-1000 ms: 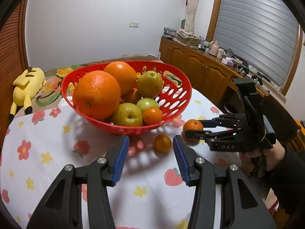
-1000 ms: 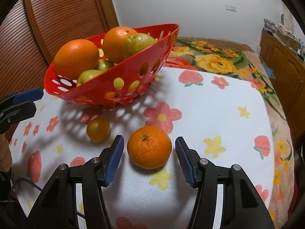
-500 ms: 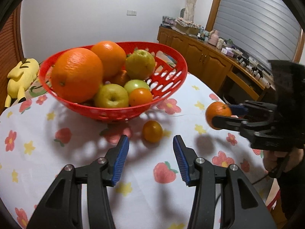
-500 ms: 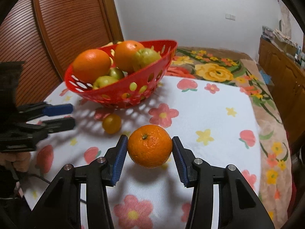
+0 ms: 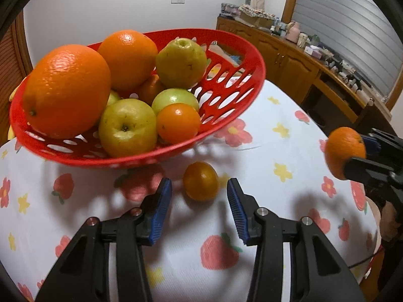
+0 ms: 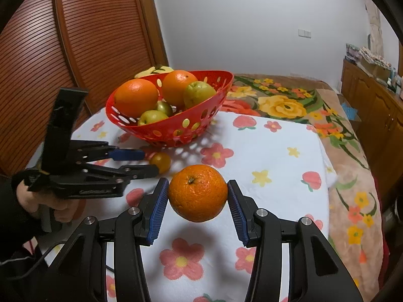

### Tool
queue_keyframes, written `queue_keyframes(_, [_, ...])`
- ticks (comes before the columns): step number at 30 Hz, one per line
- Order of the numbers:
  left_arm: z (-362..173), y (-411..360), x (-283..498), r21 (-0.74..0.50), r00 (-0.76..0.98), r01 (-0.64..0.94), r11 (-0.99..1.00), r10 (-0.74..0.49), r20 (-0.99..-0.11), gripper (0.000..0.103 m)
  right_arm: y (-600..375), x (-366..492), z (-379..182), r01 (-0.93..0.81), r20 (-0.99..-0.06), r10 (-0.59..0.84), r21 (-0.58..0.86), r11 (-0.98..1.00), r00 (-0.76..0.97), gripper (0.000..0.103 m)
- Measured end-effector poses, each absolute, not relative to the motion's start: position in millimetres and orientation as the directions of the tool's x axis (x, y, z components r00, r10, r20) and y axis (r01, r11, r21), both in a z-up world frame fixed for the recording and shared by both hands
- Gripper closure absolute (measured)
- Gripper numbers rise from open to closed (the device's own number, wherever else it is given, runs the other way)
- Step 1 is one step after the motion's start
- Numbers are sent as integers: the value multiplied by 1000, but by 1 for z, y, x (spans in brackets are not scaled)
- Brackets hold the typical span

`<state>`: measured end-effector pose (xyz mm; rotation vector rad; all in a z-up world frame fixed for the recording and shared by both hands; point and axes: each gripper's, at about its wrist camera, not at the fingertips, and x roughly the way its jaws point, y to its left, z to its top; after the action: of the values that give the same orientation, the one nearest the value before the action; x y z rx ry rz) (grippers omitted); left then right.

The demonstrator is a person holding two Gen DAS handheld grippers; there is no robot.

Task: Organize fruits
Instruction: 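Move the left tool toward a small tangerine while the right tool reaches another tangerine, then close the left tool on a small tangerine while the right tool grips a tangerine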

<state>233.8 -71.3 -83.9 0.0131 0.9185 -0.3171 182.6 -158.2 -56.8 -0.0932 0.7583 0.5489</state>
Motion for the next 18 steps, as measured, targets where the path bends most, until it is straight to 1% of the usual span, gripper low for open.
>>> queue_keyframes(4, [-89, -75, 238, -115, 554, 271, 956, -253, -793, 59, -164, 185, -58, -502, -674, 446, 127, 856, 589, 55])
queue_keyframes(6, [-92, -76, 240, -116, 548, 272, 955, -253, -797, 67, -165, 186, -59, -500, -674, 448, 133, 856, 587, 55])
queue_keyframes(7, [-93, -76, 241, -128, 545, 276, 953, -265, -796, 73, -165, 186, -59, -499, -675, 447, 134, 856, 587, 55])
queue_keyframes(13, [-86, -73, 230, -147, 560, 285, 947, -289, -776, 75, -164, 186, -60, -496, -676, 445, 134, 858, 587, 55])
queue_keyframes(18, [-69, -66, 208, -163, 579, 310, 936, -323, -749, 75, -159, 182, -58, -500, -677, 445, 129, 856, 586, 55])
